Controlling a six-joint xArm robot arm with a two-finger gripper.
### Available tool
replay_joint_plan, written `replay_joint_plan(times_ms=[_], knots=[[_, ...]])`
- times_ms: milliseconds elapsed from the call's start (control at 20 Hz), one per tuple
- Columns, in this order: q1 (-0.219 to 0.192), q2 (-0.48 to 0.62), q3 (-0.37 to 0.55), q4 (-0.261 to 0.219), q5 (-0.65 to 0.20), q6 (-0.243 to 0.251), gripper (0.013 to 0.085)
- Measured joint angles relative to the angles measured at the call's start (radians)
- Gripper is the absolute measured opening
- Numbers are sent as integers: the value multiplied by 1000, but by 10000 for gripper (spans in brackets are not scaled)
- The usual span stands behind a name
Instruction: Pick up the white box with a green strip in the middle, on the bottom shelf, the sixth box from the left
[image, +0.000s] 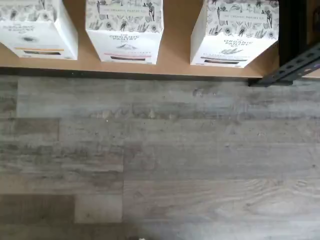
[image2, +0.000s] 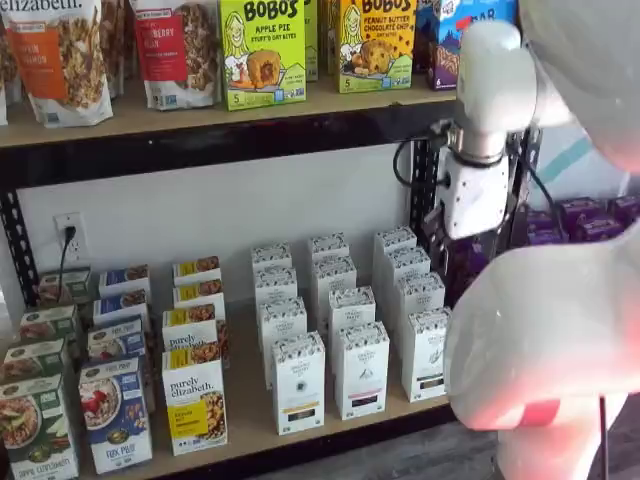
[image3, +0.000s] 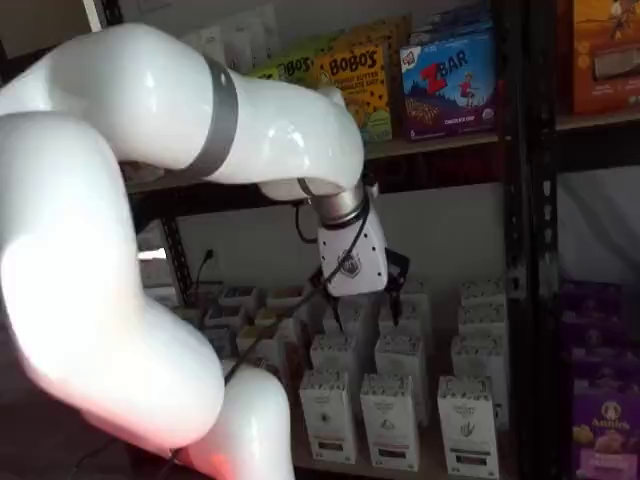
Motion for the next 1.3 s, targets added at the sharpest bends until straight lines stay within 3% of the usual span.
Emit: replay_joint_plan(times_ms=[250, 500, 650, 1000, 1150, 1300], knots=[[-34, 216, 14, -5, -208, -21, 850], [-54, 436, -17, 26, -397, -61, 850], [-64, 558, -58, -8, -493, -38, 850], [-59, 767, -175, -13, -594, -28, 850], [-53, 874, -250, 16, -632, -49, 850], [-58, 956, -325, -10, -627, -30, 850]])
